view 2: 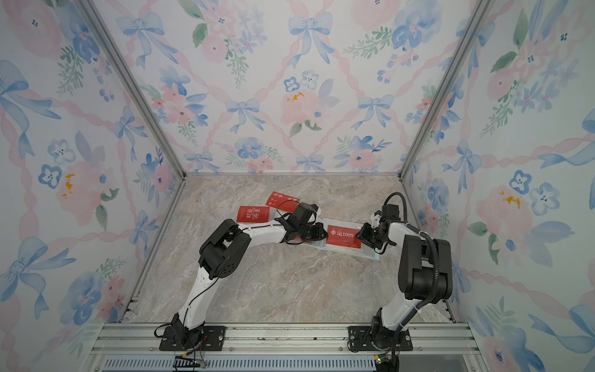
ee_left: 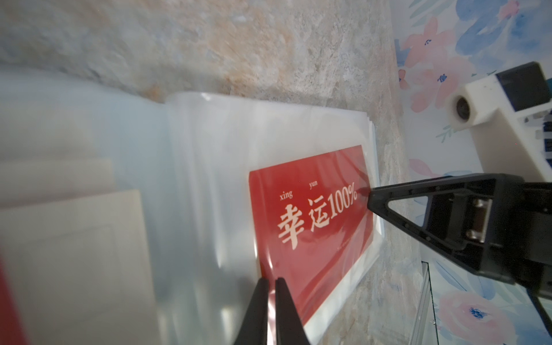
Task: Place the photos into the photo albums
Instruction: Turn the page of the photo album at the center of the board.
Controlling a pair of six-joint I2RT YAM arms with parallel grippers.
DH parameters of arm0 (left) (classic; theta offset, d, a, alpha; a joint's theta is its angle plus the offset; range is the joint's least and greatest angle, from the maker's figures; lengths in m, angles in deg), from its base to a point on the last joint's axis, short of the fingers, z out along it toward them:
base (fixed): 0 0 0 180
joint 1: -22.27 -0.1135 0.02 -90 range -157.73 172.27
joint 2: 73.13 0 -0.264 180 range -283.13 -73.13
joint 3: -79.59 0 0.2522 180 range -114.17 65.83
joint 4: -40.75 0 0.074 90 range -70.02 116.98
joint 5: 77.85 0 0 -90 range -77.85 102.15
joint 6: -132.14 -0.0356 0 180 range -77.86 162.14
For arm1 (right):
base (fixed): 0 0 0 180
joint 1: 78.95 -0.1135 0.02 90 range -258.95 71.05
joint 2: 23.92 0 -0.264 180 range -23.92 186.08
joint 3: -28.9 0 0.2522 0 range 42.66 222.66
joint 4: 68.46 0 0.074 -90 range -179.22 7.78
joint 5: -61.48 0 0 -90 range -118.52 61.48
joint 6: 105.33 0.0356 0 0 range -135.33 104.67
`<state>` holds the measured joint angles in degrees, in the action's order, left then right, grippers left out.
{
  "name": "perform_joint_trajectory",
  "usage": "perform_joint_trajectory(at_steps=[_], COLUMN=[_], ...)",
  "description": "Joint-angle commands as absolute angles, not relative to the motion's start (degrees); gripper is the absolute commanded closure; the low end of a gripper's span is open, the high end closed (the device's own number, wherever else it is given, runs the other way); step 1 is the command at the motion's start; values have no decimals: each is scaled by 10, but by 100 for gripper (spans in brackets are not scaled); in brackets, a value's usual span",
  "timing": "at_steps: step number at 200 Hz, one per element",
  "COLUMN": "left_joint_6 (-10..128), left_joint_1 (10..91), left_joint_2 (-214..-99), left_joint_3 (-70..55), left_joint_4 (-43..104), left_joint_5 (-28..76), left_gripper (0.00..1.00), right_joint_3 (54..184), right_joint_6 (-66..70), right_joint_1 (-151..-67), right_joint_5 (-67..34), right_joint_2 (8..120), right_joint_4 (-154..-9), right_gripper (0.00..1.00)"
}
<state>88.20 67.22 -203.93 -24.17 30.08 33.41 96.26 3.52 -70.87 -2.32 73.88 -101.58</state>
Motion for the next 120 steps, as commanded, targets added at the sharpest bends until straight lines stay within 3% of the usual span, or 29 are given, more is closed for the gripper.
perform_joint_trajectory(at_steps=[1,71,120], left_joint_6=[871,872,873], left_joint_1=[677,678,678], left_joint_2=[-2063,-2061,-2055], left_joint_3=[-235,-237,-242], left_joint_4=[277,277,278], left_joint_5=[332,333,336], left_gripper=[90,90,90], right_joint_3=[957,985,985], right_joint_6=[50,66,107], right_joint_1=[-729,-748,-748], right_joint_5=[21,64,155], right_joint_2=[752,665,651], right_joint_4=[-1006,-1036,-984], right_gripper=[66,66,66])
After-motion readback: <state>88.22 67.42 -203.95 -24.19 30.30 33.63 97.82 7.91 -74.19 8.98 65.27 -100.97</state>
